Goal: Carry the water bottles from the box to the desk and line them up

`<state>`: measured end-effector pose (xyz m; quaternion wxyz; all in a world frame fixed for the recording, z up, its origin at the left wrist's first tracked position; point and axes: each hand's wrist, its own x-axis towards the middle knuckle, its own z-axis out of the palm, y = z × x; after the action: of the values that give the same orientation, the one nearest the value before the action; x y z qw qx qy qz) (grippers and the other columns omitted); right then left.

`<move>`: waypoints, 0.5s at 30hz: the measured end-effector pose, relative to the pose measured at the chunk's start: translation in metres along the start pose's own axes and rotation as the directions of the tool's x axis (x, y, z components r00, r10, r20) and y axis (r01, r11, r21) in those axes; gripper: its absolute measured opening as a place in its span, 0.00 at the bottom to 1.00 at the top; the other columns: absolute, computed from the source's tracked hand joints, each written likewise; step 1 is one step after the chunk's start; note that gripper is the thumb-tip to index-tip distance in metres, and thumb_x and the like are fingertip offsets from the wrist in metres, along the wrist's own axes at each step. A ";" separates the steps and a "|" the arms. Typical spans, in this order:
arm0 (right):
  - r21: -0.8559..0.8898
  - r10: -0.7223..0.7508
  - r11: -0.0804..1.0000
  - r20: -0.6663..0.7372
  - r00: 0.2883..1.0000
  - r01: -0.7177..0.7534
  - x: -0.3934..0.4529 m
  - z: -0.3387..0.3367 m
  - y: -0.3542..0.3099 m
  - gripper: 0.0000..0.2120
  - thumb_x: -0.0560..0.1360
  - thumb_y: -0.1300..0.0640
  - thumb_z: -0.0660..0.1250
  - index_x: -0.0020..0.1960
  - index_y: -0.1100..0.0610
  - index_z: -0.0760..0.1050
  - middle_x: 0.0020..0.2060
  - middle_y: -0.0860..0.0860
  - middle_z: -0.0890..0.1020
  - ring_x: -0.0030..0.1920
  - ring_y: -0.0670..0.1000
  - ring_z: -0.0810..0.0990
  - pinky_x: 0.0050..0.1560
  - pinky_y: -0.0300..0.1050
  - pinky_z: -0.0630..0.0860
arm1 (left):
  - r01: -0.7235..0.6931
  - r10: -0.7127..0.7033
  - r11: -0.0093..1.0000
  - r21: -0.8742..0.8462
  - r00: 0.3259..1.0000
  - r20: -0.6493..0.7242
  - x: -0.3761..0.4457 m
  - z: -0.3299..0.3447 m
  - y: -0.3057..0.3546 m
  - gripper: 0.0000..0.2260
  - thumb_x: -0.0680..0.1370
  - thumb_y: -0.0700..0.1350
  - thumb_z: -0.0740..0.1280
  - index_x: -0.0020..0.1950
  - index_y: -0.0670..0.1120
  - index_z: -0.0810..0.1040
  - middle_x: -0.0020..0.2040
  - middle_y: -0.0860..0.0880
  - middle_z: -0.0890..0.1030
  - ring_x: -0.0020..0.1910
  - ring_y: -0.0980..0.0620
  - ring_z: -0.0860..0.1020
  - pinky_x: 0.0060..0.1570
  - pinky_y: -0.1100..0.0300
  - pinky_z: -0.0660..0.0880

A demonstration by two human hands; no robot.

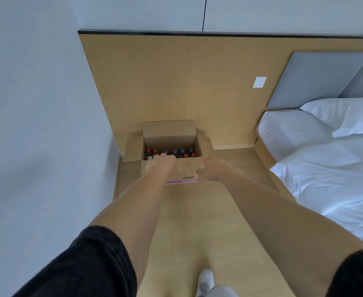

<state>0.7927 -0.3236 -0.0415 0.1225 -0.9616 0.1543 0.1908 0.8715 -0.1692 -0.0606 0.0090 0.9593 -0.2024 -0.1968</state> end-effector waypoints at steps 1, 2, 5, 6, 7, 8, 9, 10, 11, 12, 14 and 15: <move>-0.011 -0.004 1.000 0.003 1.000 0.004 0.014 -0.003 0.000 0.27 0.81 0.44 0.59 0.77 0.54 0.63 0.73 0.55 0.70 0.72 0.59 0.68 0.68 0.55 0.68 | 0.005 -0.005 1.000 -0.014 1.000 -0.001 0.011 -0.003 -0.001 0.21 0.82 0.50 0.59 0.75 0.49 0.69 0.70 0.43 0.71 0.69 0.40 0.69 0.67 0.44 0.69; -0.017 -0.009 1.000 0.007 1.000 0.009 0.029 -0.007 0.001 0.28 0.81 0.44 0.59 0.78 0.54 0.61 0.74 0.55 0.68 0.73 0.59 0.67 0.69 0.56 0.68 | 0.011 -0.011 1.000 -0.028 1.000 0.001 0.023 -0.006 -0.002 0.21 0.82 0.49 0.58 0.75 0.50 0.68 0.71 0.43 0.71 0.69 0.41 0.69 0.68 0.45 0.68; -0.011 -0.018 1.000 0.005 1.000 0.018 0.078 -0.017 0.004 0.29 0.81 0.43 0.59 0.78 0.52 0.60 0.75 0.54 0.67 0.73 0.59 0.67 0.70 0.56 0.68 | 0.028 -0.028 0.999 -0.030 1.000 -0.004 0.063 -0.014 -0.005 0.21 0.83 0.50 0.57 0.76 0.50 0.66 0.72 0.43 0.70 0.70 0.41 0.68 0.68 0.45 0.67; -0.012 -0.030 0.999 -0.001 1.000 0.030 0.097 -0.020 0.006 0.29 0.80 0.43 0.59 0.78 0.52 0.61 0.74 0.54 0.68 0.72 0.59 0.68 0.69 0.56 0.68 | 0.037 -0.037 0.999 -0.024 0.999 -0.009 0.079 -0.017 -0.007 0.21 0.83 0.51 0.57 0.76 0.50 0.66 0.72 0.43 0.69 0.71 0.41 0.68 0.68 0.45 0.68; -0.020 -0.049 0.999 -0.008 0.999 0.048 0.116 -0.024 0.007 0.28 0.80 0.43 0.59 0.77 0.52 0.62 0.72 0.54 0.70 0.70 0.58 0.70 0.68 0.55 0.69 | 0.047 -0.047 0.999 -0.021 0.999 -0.011 0.095 -0.020 -0.009 0.21 0.83 0.52 0.57 0.76 0.50 0.66 0.72 0.43 0.69 0.71 0.41 0.68 0.67 0.45 0.68; -0.030 -0.066 0.997 -0.013 0.998 0.066 0.132 -0.027 0.008 0.27 0.80 0.42 0.59 0.76 0.52 0.63 0.71 0.54 0.71 0.69 0.58 0.71 0.67 0.55 0.70 | 0.057 -0.058 0.998 -0.023 0.998 -0.008 0.109 -0.023 -0.011 0.21 0.83 0.53 0.57 0.76 0.49 0.67 0.72 0.43 0.70 0.70 0.41 0.69 0.67 0.45 0.69; -0.034 -0.083 0.996 -0.012 0.996 0.083 0.151 -0.032 0.010 0.26 0.81 0.41 0.59 0.75 0.52 0.64 0.69 0.54 0.72 0.68 0.58 0.71 0.66 0.55 0.71 | 0.070 -0.070 0.997 -0.027 0.998 -0.002 0.125 -0.028 -0.012 0.21 0.84 0.54 0.57 0.76 0.49 0.67 0.71 0.43 0.70 0.70 0.41 0.69 0.66 0.46 0.69; -0.032 -0.097 0.995 -0.007 0.995 0.096 0.170 -0.037 0.012 0.27 0.81 0.41 0.59 0.75 0.52 0.64 0.69 0.54 0.73 0.68 0.58 0.71 0.66 0.55 0.71 | 0.085 -0.084 0.996 -0.030 0.996 0.009 0.142 -0.033 -0.012 0.21 0.84 0.54 0.57 0.75 0.49 0.68 0.71 0.43 0.70 0.70 0.41 0.69 0.66 0.45 0.70; -0.027 -0.106 0.994 0.001 0.994 0.106 0.187 -0.043 0.013 0.27 0.81 0.41 0.59 0.76 0.52 0.63 0.70 0.54 0.72 0.69 0.58 0.71 0.66 0.55 0.71 | 0.097 -0.097 0.995 -0.034 0.995 0.019 0.157 -0.038 -0.012 0.20 0.84 0.54 0.57 0.75 0.49 0.68 0.70 0.43 0.71 0.69 0.41 0.70 0.66 0.45 0.70; -0.022 -0.114 0.993 0.011 0.993 0.114 0.207 -0.052 0.015 0.28 0.81 0.41 0.59 0.77 0.52 0.61 0.71 0.54 0.72 0.70 0.58 0.70 0.67 0.56 0.71 | 0.110 -0.109 0.993 -0.042 0.994 0.024 0.175 -0.045 -0.012 0.20 0.84 0.54 0.57 0.74 0.49 0.69 0.69 0.43 0.71 0.68 0.41 0.70 0.66 0.45 0.71; -0.028 -0.129 0.991 0.027 0.991 0.130 0.240 -0.070 0.020 0.29 0.81 0.41 0.58 0.78 0.52 0.60 0.72 0.55 0.71 0.71 0.59 0.70 0.67 0.55 0.70 | 0.129 -0.128 0.990 -0.065 0.992 0.022 0.204 -0.058 -0.010 0.20 0.83 0.53 0.58 0.73 0.48 0.69 0.69 0.42 0.72 0.68 0.41 0.70 0.66 0.45 0.70; -0.039 -0.139 0.989 0.034 0.990 0.141 0.256 -0.077 0.022 0.29 0.81 0.41 0.58 0.78 0.52 0.60 0.73 0.55 0.70 0.71 0.59 0.69 0.67 0.55 0.70 | 0.133 -0.133 0.989 -0.071 0.991 0.018 0.218 -0.063 -0.008 0.20 0.83 0.53 0.58 0.74 0.48 0.69 0.70 0.42 0.72 0.69 0.41 0.70 0.66 0.45 0.70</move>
<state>1.0360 -0.4306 -0.0798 0.1182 -0.9694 0.0805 0.1996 1.0816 -0.2507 -0.0848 0.0291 0.9684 -0.1308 -0.2103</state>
